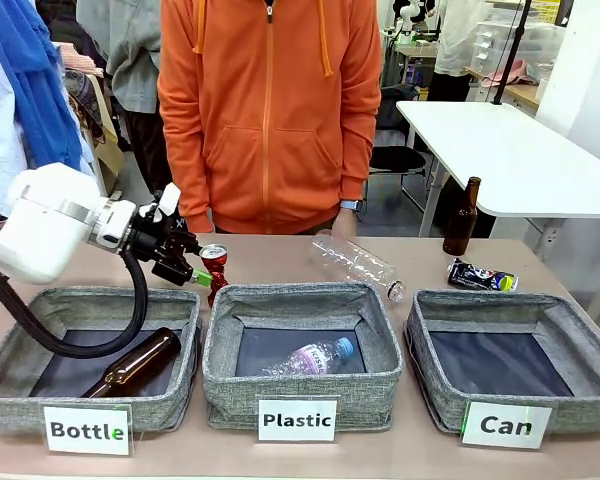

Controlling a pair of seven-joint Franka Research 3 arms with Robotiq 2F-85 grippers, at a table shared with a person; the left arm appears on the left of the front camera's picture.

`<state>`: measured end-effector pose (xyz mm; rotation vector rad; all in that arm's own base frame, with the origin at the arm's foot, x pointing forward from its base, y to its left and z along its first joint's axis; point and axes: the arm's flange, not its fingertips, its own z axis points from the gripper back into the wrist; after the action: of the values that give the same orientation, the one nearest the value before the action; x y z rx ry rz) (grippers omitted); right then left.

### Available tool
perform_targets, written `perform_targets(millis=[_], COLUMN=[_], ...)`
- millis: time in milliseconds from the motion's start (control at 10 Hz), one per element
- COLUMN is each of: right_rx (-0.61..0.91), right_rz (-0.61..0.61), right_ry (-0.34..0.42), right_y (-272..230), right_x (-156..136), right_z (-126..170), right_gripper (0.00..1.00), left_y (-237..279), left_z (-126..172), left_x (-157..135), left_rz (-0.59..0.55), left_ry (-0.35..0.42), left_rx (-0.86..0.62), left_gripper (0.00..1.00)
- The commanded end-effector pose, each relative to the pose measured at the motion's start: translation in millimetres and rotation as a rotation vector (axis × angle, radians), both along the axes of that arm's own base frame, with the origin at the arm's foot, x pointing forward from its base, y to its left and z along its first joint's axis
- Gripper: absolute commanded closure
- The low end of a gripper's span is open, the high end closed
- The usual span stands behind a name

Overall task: Sort the can waste into the basket.
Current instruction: Pick up the can waste from the table and place it in the right Fabric basket.

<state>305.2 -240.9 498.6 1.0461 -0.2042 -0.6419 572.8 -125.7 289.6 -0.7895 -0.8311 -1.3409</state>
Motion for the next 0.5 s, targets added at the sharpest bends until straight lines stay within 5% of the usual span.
perform_targets(millis=[0,400], right_rx=[-0.005,-0.005], right_rz=[0.014,0.014], right_ry=[-0.014,-0.014], right_y=[-1.7,-1.7], right_x=[-1.8,-1.8], right_z=[0.2,0.2], right_gripper=[0.0,0.0], left_y=[-3.9,-9.2], left_z=[3.2,-5.0], left_x=[8.4,12.0], left_rz=[-0.002,-0.027], left_ry=[0.021,0.065], left_rx=[-0.001,-0.072], left_gripper=[0.0,0.0])
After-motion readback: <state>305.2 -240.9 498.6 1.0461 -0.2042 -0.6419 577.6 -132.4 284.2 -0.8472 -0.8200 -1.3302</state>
